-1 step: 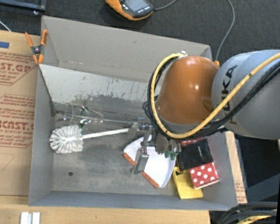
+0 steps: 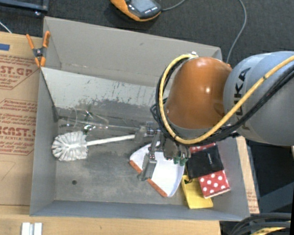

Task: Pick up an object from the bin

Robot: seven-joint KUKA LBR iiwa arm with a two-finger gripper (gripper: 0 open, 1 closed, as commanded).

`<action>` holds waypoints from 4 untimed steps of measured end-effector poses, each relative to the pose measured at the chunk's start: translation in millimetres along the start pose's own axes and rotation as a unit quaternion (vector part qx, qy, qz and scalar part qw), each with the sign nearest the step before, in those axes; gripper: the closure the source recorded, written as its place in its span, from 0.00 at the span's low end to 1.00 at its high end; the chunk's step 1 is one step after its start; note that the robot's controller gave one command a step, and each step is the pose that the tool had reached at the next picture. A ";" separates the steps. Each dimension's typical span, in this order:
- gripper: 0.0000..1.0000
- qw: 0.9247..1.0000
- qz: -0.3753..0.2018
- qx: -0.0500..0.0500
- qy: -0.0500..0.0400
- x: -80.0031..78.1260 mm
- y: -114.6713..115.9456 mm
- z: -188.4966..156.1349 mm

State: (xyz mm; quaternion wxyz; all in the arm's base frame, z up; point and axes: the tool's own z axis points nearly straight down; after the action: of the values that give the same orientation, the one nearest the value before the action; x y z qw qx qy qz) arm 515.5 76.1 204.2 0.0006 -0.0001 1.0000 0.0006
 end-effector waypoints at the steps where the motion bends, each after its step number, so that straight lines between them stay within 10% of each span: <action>1: 0.00 1.000 -0.023 -0.001 -0.001 -51.3 73.3 108.2; 2: 0.00 0.998 -0.069 0.000 -0.002 -33.0 133.5 60.6; 3: 0.00 0.981 -0.193 -0.001 -0.001 -48.4 104.1 106.6; 4: 0.00 0.994 -0.113 0.000 -0.001 -38.2 141.9 135.5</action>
Offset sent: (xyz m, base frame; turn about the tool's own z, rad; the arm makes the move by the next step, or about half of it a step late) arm 0.0322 0.1334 -0.0619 -0.1368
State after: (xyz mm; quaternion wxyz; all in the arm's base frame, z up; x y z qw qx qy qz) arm 553.8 218.2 68.9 0.0021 -0.1134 0.9935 0.0009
